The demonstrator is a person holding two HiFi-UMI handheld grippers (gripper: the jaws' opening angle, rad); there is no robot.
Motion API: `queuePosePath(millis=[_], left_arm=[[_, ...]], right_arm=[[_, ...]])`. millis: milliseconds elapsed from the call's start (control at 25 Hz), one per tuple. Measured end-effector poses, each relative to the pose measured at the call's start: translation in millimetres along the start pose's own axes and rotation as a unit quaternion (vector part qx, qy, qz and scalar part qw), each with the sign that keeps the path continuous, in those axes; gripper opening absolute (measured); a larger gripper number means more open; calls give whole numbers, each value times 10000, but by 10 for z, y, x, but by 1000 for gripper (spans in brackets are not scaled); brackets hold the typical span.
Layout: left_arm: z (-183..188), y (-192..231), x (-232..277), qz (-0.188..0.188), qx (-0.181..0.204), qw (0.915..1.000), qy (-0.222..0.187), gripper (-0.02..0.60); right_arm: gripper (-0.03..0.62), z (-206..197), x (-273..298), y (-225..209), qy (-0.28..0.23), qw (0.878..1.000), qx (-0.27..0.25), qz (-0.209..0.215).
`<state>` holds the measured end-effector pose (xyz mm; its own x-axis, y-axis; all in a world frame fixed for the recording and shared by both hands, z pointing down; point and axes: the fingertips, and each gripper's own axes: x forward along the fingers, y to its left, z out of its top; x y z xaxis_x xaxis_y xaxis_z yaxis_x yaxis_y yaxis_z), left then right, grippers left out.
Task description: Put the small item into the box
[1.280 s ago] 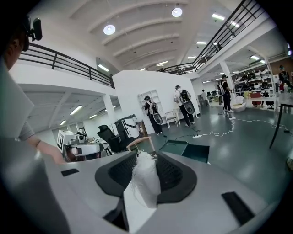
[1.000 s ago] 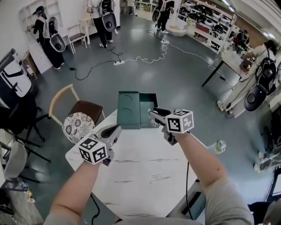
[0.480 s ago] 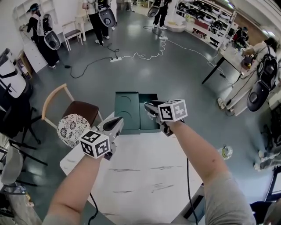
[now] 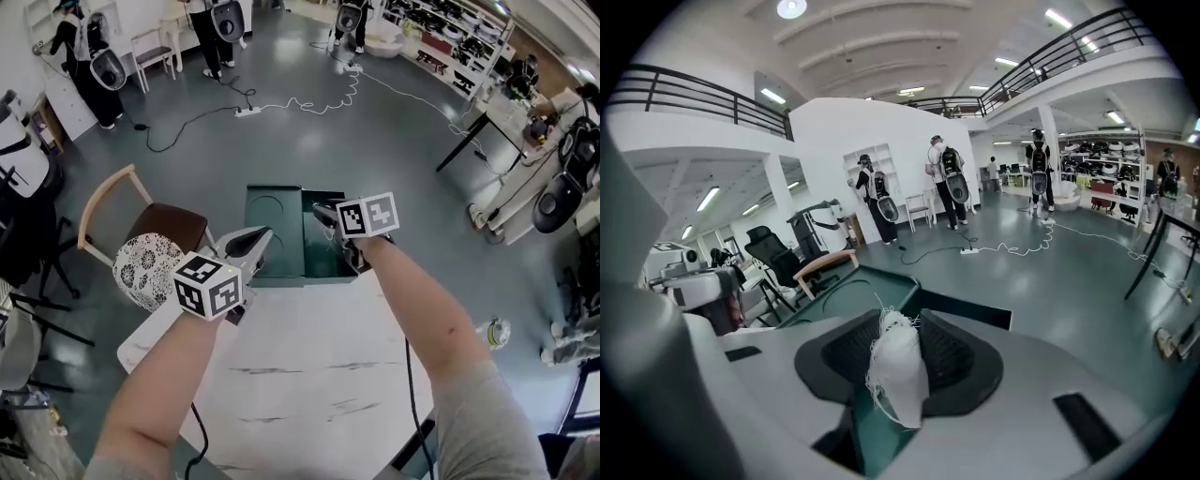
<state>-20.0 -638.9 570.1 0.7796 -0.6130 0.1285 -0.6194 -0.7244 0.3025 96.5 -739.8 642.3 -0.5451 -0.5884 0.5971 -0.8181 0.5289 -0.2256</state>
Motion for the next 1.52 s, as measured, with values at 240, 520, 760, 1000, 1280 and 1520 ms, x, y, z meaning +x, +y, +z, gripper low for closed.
queuePosePath(millis=[240, 520, 760, 1000, 1280, 1520], left_arm=[[53, 81, 140, -50, 144, 9999, 21, 4], [97, 119, 177, -137, 282, 9995, 45, 3], [62, 142, 175, -163, 329, 9993, 70, 5], [59, 144, 150, -141, 339, 9993, 50, 4], [14, 200, 118, -159, 340, 9993, 62, 4], [-23, 155, 185, -201, 323, 9993, 64, 4]], right_arm=[[132, -64, 255, -214, 386, 9988, -76, -297], [132, -90, 472, -292, 760, 9959, -159, -469], [132, -45, 542, -390, 966, 9922, -328, -721], [135, -33, 554, -441, 1029, 9902, -409, -847], [141, -28, 625, -440, 1054, 9880, -582, -967], [143, -26, 640, -468, 1056, 9867, -655, -1044]])
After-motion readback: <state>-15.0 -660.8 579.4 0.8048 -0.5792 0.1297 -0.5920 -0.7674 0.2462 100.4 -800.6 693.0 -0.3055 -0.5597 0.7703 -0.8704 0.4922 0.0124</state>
